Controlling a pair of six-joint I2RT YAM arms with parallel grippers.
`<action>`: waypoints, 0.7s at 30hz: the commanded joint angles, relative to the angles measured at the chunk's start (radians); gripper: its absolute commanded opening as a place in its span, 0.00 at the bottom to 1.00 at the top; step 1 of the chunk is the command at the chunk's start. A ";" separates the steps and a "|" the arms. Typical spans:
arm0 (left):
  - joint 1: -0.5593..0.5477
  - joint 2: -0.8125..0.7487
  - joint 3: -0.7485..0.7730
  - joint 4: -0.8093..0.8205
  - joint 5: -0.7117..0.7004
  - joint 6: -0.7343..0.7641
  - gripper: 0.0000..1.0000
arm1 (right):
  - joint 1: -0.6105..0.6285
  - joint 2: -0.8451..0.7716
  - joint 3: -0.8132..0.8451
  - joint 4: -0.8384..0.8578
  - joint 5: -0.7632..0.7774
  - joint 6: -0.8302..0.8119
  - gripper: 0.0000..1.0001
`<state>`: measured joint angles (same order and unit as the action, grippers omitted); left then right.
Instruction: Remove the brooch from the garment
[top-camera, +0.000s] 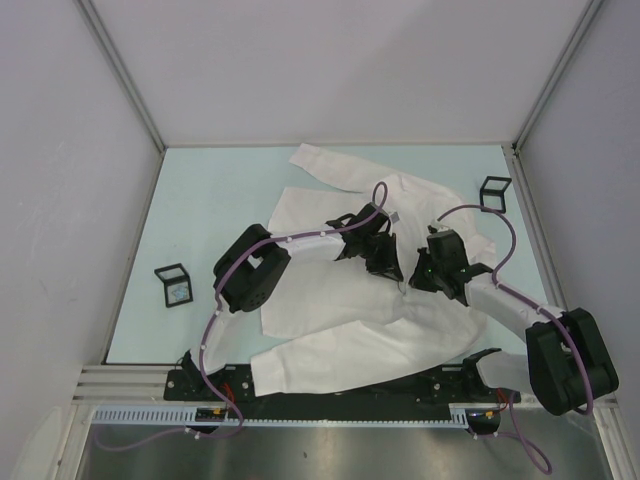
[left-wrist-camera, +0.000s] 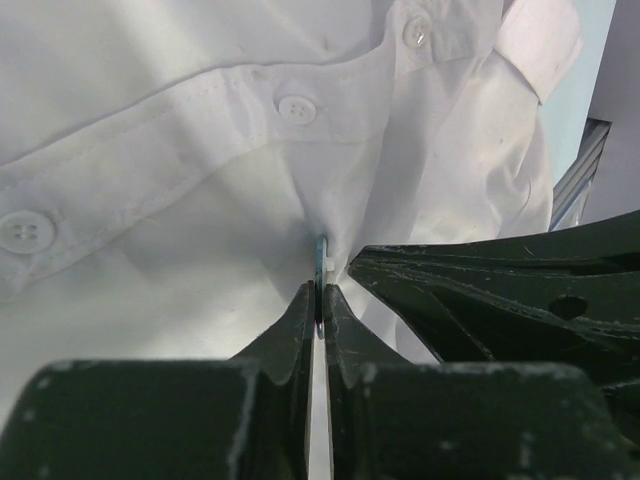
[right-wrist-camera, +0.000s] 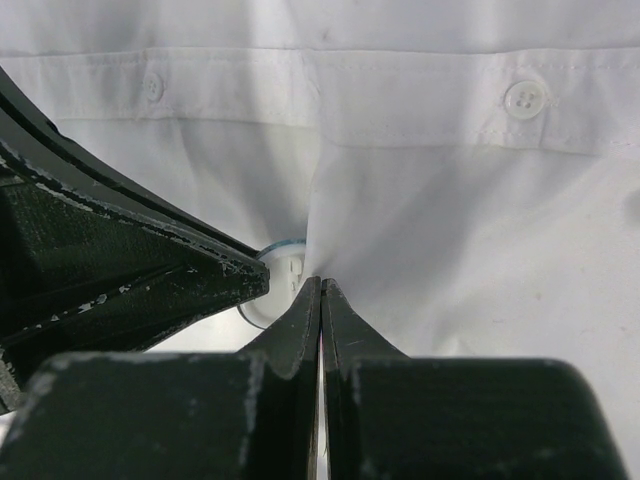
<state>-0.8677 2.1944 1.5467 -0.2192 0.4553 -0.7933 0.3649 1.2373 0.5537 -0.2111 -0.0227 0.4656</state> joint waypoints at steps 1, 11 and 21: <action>-0.008 -0.004 0.035 0.027 0.032 -0.007 0.05 | 0.009 0.016 -0.001 0.024 0.015 -0.012 0.00; -0.008 -0.013 0.046 0.012 0.029 -0.061 0.00 | 0.019 0.025 -0.001 0.033 0.000 -0.016 0.00; -0.014 -0.012 0.061 0.004 0.032 -0.092 0.01 | 0.045 0.053 -0.001 0.075 -0.036 -0.016 0.00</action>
<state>-0.8677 2.1944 1.5486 -0.2279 0.4656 -0.8482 0.3847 1.2716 0.5537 -0.1970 -0.0303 0.4572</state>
